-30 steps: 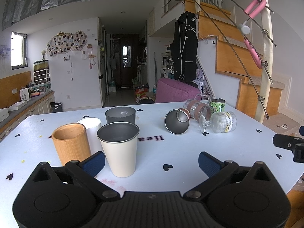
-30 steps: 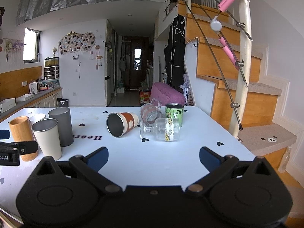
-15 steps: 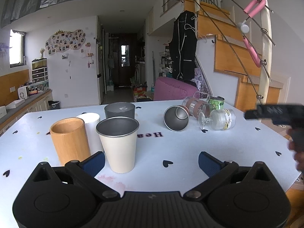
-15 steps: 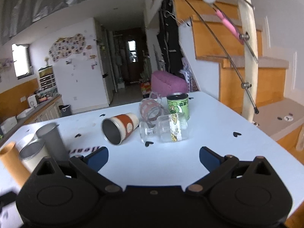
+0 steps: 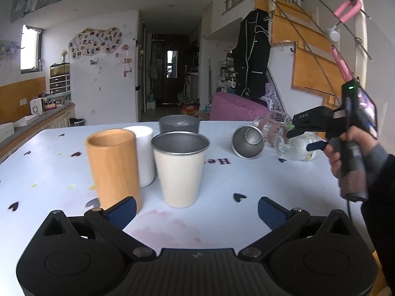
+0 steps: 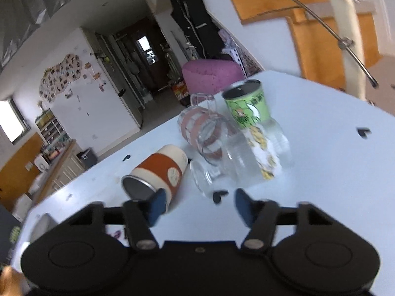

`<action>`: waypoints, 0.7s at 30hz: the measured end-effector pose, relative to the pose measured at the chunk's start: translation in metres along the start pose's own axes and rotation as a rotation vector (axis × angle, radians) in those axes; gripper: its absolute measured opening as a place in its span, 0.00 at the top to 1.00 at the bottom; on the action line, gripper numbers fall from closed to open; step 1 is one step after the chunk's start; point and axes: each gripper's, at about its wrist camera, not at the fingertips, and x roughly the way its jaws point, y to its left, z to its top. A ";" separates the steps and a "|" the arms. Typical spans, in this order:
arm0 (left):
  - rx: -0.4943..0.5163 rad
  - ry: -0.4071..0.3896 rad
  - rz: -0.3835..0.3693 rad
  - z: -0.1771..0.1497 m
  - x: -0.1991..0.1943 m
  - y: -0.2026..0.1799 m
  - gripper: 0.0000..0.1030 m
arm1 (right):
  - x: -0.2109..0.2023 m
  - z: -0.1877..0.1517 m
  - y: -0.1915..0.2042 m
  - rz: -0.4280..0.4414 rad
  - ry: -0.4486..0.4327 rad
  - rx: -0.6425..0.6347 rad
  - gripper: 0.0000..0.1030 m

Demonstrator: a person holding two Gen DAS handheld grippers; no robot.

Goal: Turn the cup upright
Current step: 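Reach the right gripper to the stem of the tipped ribbed glass and grasp it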

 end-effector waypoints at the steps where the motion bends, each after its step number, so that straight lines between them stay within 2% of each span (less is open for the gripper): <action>1: -0.004 0.002 0.004 -0.001 0.000 0.003 0.00 | 0.009 0.000 0.004 -0.015 -0.001 -0.029 0.51; 3: -0.014 0.006 0.014 -0.001 0.000 0.007 0.00 | 0.024 -0.001 0.011 -0.041 0.002 -0.088 0.65; 6: -0.023 0.013 0.018 -0.003 0.001 0.011 0.00 | 0.038 -0.005 0.019 -0.057 0.000 -0.161 0.74; 10: -0.022 0.019 0.015 -0.005 0.001 0.012 0.00 | 0.051 -0.009 0.035 -0.104 -0.024 -0.297 0.79; 14: -0.017 0.018 0.018 -0.004 0.000 0.012 0.00 | 0.062 -0.014 0.041 -0.167 -0.035 -0.392 0.91; 21: -0.014 0.026 0.004 -0.003 0.002 0.007 0.00 | 0.046 -0.026 0.035 -0.140 -0.059 -0.532 0.94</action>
